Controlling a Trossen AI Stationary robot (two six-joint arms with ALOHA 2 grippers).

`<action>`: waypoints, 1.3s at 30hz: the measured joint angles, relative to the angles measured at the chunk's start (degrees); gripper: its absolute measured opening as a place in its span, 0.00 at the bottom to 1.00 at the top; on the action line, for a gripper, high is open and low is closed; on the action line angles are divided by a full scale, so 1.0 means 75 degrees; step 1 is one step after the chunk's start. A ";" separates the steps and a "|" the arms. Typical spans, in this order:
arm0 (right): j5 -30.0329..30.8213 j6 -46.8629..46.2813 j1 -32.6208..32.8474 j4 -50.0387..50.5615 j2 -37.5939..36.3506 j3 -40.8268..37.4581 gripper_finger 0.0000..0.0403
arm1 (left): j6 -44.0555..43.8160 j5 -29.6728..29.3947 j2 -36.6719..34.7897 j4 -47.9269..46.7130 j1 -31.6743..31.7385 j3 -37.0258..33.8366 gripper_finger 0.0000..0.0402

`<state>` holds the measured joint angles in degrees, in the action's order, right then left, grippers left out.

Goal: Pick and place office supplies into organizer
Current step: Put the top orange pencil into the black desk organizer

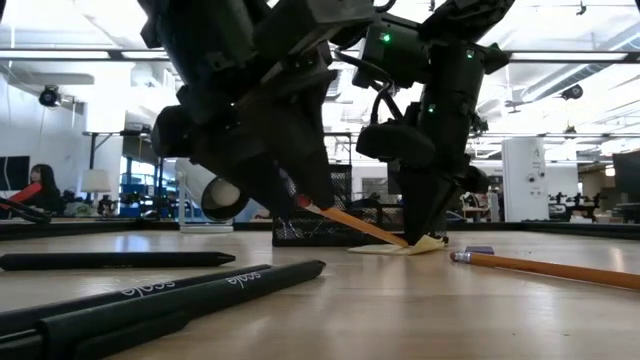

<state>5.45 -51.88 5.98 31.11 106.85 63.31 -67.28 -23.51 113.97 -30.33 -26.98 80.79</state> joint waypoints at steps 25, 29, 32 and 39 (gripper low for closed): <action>-0.0003 0.0055 0.0000 -0.0012 0.0000 0.0000 0.02 | 0.0071 0.0001 0.0006 0.0629 0.0072 -0.0224 0.24; -0.0003 0.0058 0.0000 -0.0015 0.0000 0.0000 0.02 | 0.0194 0.0023 0.0006 0.0644 0.0106 -0.0224 0.24; -0.0003 0.0058 0.0000 -0.0015 0.0000 0.0000 0.02 | 0.0223 0.0068 0.0006 0.0650 0.0133 -0.0224 0.24; -0.0004 0.0058 0.0000 -0.0015 -0.0003 0.0000 0.02 | 0.0275 0.0140 0.0006 0.0632 0.0139 -0.0226 0.22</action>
<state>5.42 -51.44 5.98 31.00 106.83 63.31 -65.21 -22.46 114.02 -25.58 -25.93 79.10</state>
